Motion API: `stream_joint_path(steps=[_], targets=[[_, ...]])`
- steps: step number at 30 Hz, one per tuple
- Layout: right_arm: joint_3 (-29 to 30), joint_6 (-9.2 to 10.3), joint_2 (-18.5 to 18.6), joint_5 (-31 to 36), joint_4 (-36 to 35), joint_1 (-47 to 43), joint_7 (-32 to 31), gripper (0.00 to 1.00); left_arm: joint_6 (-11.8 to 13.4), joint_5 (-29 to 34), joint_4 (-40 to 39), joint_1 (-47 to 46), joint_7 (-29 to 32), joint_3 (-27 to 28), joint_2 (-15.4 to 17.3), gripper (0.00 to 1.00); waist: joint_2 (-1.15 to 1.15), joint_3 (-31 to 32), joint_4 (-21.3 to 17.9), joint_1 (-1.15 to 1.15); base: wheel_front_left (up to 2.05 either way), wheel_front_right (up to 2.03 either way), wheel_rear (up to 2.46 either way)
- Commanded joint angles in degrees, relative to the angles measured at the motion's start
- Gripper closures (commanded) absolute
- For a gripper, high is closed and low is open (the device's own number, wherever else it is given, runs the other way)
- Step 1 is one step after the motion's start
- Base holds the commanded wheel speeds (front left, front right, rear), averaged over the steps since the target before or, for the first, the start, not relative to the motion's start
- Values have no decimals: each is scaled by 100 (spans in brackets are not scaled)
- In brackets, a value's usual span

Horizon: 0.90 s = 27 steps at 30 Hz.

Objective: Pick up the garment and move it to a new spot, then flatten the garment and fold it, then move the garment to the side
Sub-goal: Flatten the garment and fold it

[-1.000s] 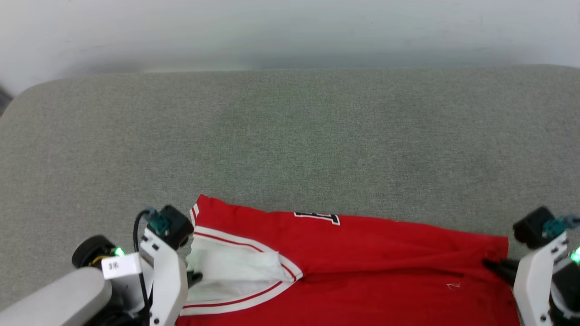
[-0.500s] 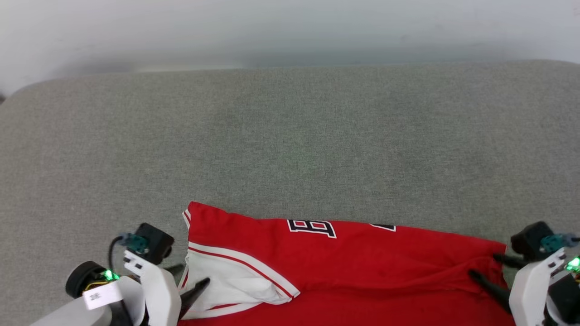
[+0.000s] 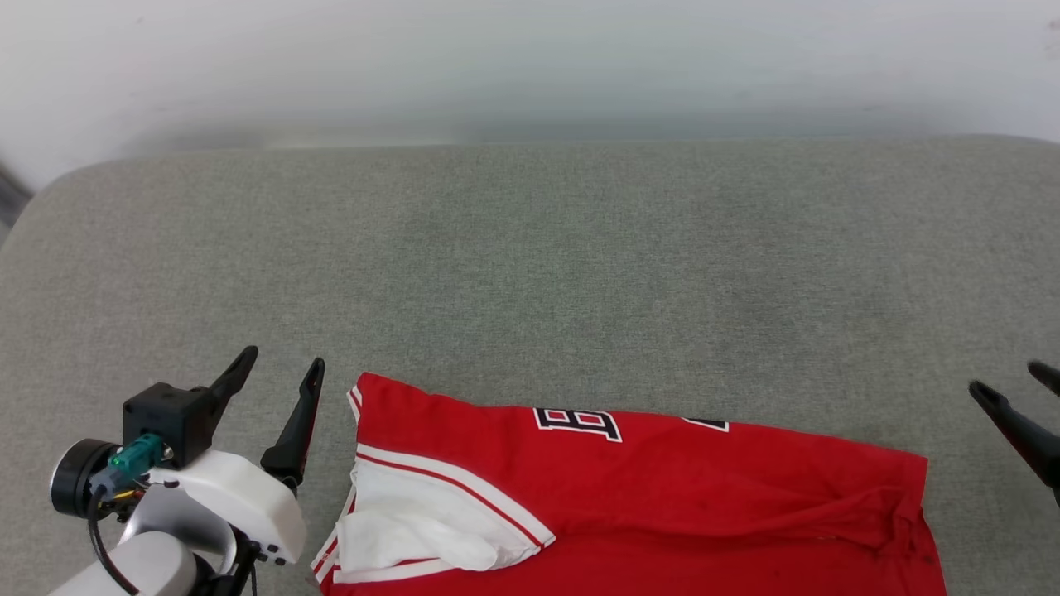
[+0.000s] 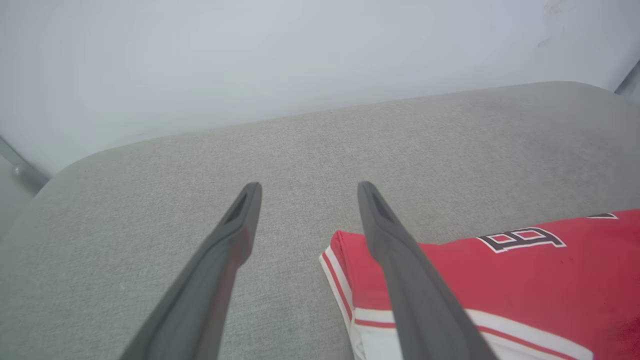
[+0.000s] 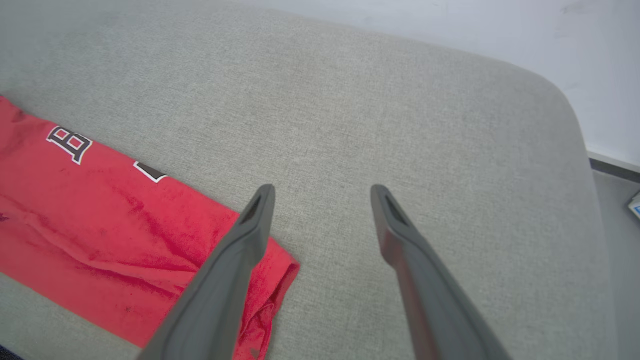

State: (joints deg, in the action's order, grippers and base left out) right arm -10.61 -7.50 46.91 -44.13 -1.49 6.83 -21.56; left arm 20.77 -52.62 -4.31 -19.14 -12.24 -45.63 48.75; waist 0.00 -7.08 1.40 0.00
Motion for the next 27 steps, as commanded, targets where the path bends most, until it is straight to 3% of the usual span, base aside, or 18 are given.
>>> stream_joint_path(steps=[1, 7, 10, 18, 27], targets=[[82, 2, -63, -69, 50, -165, -72, 0, 46, 72, 17, 95, -80, 37, -68, 0, 0, -30, 29, 0, 0, 0, 0], [684, 2, -405, -572, 319, -676, -481, 0, 382, 608, 175, 360, -298, 598, -649, 0, 0, -197, 129, 0, 0, 0, 0], [801, 2, -615, -900, 438, -857, -751, 0, 390, 1092, 202, 578, -302, 1047, -1045, 0, 0, -301, 181, 0, 0, 0, 0], [683, 2, -1097, -1449, 750, -938, -1255, 0, -2, 2283, 370, 1034, -299, 2124, -1979, 0, 0, -537, 320, 0, 0, 0, 0], [15, 1, -1506, -1764, 1111, -679, -1610, 0, -614, 3152, 539, 1298, -295, 2890, -2779, 0, 0, -678, 455, 0, 0, 0, 0]])
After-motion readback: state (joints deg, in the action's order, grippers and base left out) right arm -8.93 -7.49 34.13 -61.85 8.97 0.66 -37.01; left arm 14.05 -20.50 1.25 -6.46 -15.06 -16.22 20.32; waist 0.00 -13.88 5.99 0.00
